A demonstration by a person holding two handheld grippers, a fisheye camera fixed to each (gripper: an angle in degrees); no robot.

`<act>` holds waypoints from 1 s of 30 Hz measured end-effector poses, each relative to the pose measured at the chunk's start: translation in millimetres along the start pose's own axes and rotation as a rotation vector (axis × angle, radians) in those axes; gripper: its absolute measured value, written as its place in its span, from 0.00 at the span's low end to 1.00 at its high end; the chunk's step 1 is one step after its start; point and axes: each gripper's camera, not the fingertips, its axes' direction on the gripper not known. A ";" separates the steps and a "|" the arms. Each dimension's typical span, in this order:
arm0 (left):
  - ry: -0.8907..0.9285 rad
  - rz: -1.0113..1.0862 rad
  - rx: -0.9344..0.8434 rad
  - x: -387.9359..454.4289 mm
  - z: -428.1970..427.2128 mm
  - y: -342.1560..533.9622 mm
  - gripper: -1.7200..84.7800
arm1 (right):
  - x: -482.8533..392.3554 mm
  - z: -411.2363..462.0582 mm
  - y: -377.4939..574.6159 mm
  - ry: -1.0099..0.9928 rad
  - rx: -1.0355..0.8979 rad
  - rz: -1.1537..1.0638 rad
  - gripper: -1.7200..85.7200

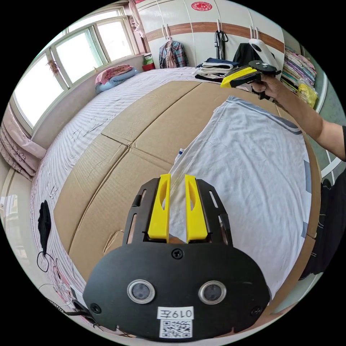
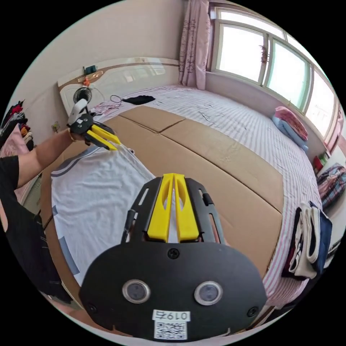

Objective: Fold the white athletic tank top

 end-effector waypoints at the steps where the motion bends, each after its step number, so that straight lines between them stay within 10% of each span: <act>1: -0.004 0.009 -0.007 0.8 1.6 -2.2 0.06 | -11.8 10.4 -12.9 -0.060 -0.007 -0.045 0.01; 30: 0.003 0.013 0.008 -11.0 -12.8 8.3 0.03 | -131.7 144.6 -118.7 -0.152 -0.277 -0.329 0.06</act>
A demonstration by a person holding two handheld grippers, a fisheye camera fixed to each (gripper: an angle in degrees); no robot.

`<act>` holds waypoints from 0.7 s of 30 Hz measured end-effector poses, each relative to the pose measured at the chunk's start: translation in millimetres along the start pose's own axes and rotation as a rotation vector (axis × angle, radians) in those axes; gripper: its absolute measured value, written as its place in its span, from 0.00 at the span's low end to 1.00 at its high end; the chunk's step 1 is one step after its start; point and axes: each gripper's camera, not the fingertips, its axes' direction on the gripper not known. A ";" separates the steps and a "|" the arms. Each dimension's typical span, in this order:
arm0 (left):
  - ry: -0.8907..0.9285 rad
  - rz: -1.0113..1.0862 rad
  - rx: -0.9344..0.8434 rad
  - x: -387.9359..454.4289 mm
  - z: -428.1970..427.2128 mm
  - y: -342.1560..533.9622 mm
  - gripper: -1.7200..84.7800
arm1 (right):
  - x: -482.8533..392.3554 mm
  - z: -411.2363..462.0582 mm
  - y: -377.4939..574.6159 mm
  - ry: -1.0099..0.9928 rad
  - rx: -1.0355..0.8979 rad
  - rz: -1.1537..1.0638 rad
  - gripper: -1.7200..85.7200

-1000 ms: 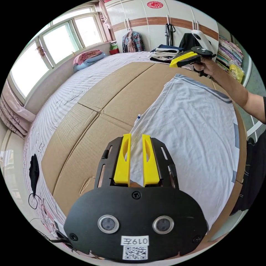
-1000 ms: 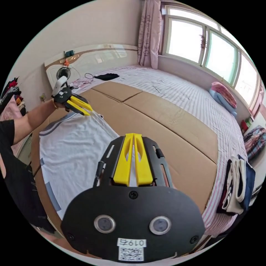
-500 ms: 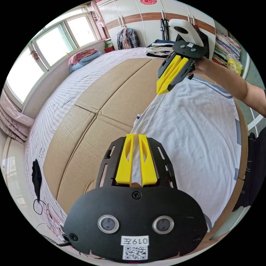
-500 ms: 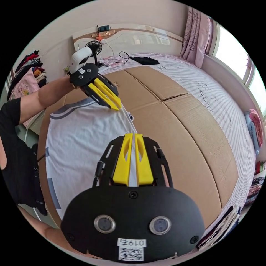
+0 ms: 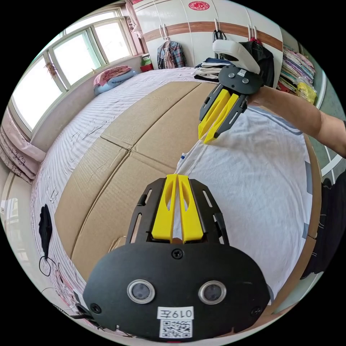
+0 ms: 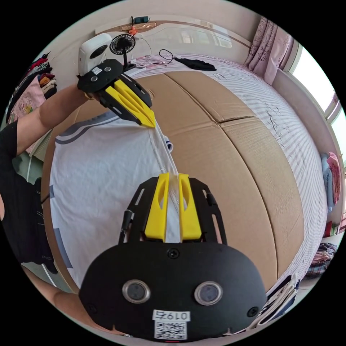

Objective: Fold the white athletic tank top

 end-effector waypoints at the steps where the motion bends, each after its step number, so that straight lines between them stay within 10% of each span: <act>1: 0.001 -0.001 0.001 -0.6 -0.9 1.6 0.03 | -2.8 0.3 -1.5 0.000 -0.003 -0.003 0.04; 21: -0.020 -0.058 -0.056 -10.8 -12.4 31.0 0.03 | -51.6 -23.0 -6.2 0.076 0.078 0.105 0.08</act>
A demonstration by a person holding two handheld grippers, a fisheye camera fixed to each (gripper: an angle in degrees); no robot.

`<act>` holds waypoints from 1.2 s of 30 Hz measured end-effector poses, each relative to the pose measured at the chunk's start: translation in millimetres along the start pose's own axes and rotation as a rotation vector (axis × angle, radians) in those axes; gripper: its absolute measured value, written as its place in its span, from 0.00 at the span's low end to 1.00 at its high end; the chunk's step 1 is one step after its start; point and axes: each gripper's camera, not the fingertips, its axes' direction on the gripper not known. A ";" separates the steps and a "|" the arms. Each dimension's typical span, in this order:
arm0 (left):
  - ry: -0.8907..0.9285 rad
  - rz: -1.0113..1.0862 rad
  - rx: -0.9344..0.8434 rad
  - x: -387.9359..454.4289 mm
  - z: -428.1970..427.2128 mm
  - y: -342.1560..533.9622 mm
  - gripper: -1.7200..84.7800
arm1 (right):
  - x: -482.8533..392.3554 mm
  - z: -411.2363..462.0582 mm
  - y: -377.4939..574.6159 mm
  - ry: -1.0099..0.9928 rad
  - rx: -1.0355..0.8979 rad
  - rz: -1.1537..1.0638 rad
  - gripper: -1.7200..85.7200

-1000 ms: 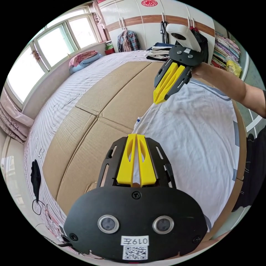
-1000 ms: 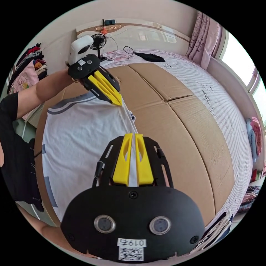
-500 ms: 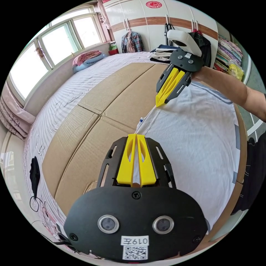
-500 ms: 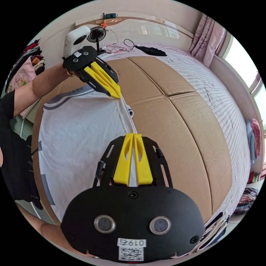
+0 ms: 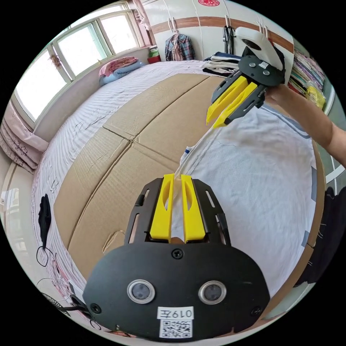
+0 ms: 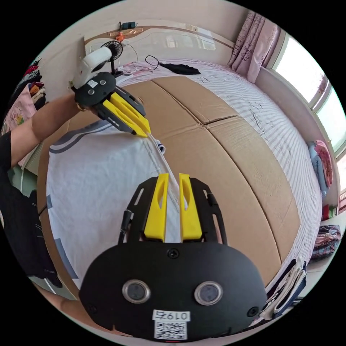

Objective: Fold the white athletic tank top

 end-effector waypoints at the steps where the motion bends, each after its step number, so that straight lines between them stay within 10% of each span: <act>1: 0.022 -0.024 0.021 -6.1 -6.4 4.1 0.04 | -4.5 -14.8 4.1 -0.019 0.051 0.027 0.08; 9: 0.063 -0.285 0.162 -58.0 -61.8 63.6 0.07 | -121.7 -69.8 28.3 -0.087 0.216 0.045 0.03; 15: -0.016 -0.488 0.061 -75.7 -79.2 144.5 0.10 | -190.5 -62.3 30.3 0.339 0.291 0.113 0.01; 36: 0.025 -0.580 0.048 -73.4 -110.3 230.9 0.06 | -291.6 23.3 -77.7 -0.376 0.118 -0.111 0.01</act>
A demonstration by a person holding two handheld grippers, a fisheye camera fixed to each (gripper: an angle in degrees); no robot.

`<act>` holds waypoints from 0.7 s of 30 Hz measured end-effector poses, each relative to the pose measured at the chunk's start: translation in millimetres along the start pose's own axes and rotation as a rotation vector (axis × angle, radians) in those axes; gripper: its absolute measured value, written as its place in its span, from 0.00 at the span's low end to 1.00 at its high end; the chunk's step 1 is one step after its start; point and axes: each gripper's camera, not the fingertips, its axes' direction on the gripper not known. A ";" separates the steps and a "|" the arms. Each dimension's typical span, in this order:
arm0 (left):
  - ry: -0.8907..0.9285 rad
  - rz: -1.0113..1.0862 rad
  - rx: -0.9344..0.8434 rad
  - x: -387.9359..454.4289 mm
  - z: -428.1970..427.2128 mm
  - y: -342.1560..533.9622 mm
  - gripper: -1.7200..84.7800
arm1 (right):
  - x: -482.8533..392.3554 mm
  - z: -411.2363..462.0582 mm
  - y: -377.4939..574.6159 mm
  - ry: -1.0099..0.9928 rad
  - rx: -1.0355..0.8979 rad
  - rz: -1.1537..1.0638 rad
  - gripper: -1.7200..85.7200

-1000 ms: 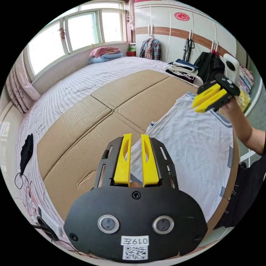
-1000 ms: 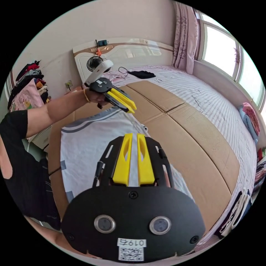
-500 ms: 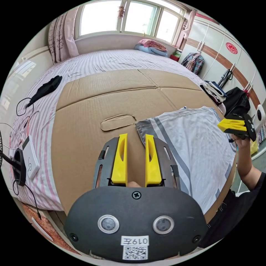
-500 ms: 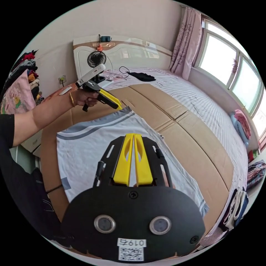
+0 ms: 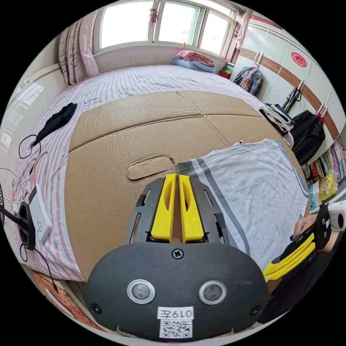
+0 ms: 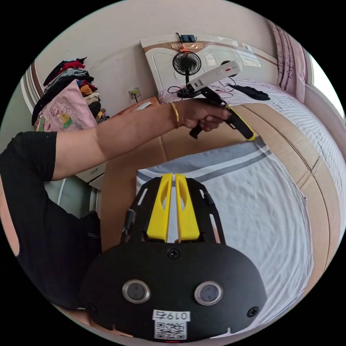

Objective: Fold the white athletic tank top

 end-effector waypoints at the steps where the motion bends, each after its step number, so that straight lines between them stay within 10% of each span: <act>1: 0.002 -0.002 0.003 -0.6 -4.3 3.4 0.06 | -7.6 4.3 -0.8 0.001 -0.007 -0.002 0.02; 9: -0.069 -0.001 -0.045 -1.5 -42.8 47.0 0.09 | -53.0 1.1 16.6 0.019 0.069 0.004 0.01; 21: 0.289 0.015 0.298 27.6 -177.4 306.3 0.12 | -67.9 16.8 -1.2 0.005 0.061 -0.024 0.03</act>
